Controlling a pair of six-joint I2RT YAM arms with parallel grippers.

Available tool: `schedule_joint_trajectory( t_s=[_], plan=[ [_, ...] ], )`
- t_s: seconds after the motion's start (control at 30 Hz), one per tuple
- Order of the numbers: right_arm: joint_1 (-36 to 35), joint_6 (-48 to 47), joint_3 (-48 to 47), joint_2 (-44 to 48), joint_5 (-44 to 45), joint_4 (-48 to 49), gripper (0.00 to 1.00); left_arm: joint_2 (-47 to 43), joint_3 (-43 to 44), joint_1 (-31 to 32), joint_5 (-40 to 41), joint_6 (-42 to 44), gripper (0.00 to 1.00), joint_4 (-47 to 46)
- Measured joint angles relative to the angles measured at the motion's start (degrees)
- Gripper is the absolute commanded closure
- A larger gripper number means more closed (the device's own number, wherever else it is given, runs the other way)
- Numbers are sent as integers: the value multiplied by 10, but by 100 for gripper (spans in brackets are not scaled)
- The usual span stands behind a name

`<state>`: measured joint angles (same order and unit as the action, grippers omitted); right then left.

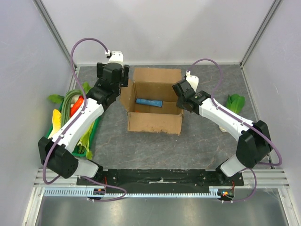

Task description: Unpack the express box

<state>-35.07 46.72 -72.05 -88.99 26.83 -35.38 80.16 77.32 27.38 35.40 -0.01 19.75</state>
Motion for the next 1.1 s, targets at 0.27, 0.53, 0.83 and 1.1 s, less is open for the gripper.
schedule_joint_trajectory(
  t_s=[0.27,0.53,0.83,1.1],
  plan=[
    [0,0,0,0,-1,0,67,37,-6,-32,-23,-26,12,50],
    [0,-2,0,0,-2,0,67,87,-1,-32,-57,-47,37,92],
    [0,-2,0,0,-2,0,67,63,18,-33,-137,-129,35,110],
    [0,-4,0,0,-3,0,65,-5,1,-33,-221,-188,33,90]
  ],
)
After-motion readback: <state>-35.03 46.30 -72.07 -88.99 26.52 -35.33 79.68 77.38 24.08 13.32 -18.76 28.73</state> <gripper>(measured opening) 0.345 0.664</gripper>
